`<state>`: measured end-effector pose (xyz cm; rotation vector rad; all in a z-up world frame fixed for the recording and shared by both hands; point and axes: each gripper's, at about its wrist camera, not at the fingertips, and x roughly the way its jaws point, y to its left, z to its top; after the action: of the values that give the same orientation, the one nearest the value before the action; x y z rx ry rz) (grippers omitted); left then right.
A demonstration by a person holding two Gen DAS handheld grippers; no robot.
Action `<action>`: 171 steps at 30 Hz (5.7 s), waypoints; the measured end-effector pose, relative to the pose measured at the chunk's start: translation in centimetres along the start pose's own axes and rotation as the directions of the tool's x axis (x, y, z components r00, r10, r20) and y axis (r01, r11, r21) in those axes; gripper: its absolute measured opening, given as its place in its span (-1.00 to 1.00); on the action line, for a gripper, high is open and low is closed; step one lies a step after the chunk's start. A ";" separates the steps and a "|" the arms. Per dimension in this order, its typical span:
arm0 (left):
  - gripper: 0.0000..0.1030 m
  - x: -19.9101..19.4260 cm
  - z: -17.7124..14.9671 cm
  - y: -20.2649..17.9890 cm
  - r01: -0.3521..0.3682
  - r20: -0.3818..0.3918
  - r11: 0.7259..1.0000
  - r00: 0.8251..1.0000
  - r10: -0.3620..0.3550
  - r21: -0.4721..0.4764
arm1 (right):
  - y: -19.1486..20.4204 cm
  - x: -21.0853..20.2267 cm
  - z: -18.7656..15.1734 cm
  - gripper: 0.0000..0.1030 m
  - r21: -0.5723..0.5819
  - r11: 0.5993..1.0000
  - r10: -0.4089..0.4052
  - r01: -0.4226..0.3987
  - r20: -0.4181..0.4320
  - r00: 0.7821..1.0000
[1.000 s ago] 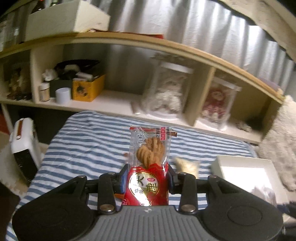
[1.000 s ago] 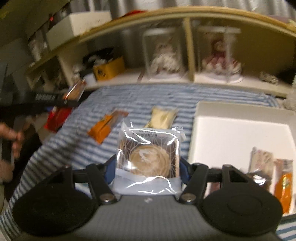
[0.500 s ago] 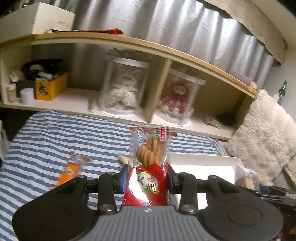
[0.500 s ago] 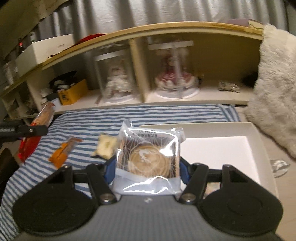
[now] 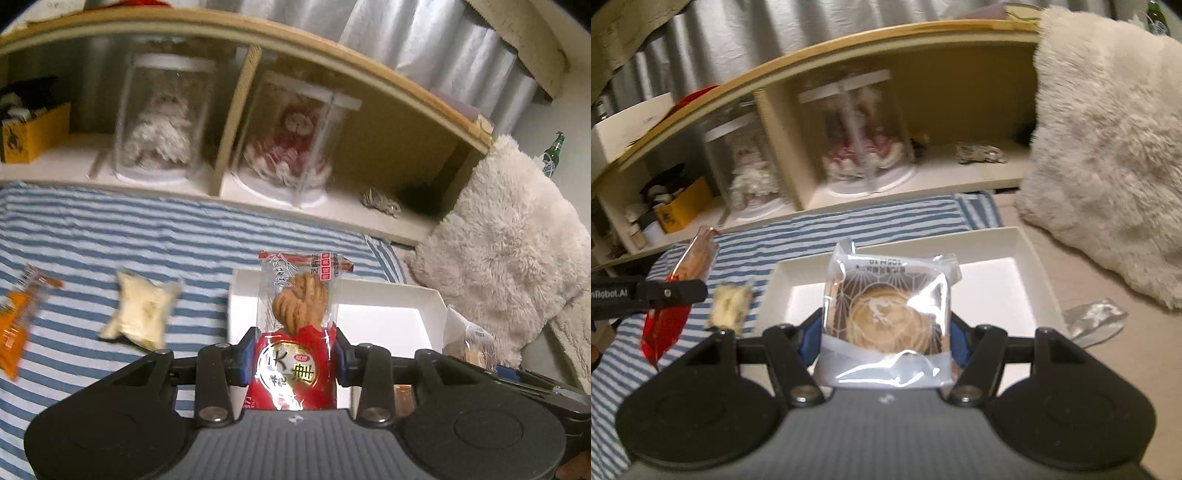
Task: Organize snacks
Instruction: 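Carry the cookie with the right tool while the left tool carries the red packet to the tray, then release the red packet into the tray with the left tool while the right tool releases the cookie, then move both open tools away from the tray toward the orange bar and cookie bag, then grasp the orange-wrapped bar with the left tool while the right tool grasps the clear cookie bag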
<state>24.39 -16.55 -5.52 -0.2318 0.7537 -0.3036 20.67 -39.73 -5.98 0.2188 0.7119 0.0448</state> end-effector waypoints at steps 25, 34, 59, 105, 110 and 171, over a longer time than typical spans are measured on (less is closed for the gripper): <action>-0.19 9.9 0.7 2.0 -0.094 -0.063 0.991 0.994 0.088 -0.093 | -6.9 9.0 -0.2 0.36 -0.012 0.995 -0.103 0.103 -0.064 0.993; 0.07 10.1 0.7 2.4 -0.095 -0.071 0.994 0.993 0.091 -0.054 | -7.6 8.8 0.6 0.77 0.072 0.993 -0.096 0.096 -0.015 0.995; 0.33 7.8 0.1 -0.9 -0.044 -0.103 0.997 0.993 0.051 0.066 | -7.2 7.2 -2.1 -0.11 -0.105 0.977 -0.204 0.184 -0.245 0.948; 1.00 -2.4 -1.4 -0.5 -0.094 -0.065 0.975 0.992 0.109 0.202 | -1.3 -5.4 -0.9 0.99 -0.058 0.973 -0.223 0.224 0.018 0.975; 1.00 -4.0 -1.2 1.0 -0.109 -0.050 0.974 0.991 0.121 0.199 | 0.7 -5.9 -0.9 0.99 -0.064 0.978 -0.196 0.197 0.026 0.980; 0.24 -0.7 -0.7 25.6 -0.147 -0.012 0.974 0.988 0.152 0.174 | 25.4 15.7 -2.1 0.55 0.038 0.998 0.047 -0.045 -0.067 0.997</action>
<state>28.16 7.44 -13.60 -0.0067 0.7612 -0.2277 32.06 -12.71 -12.13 0.2699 0.7755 0.0834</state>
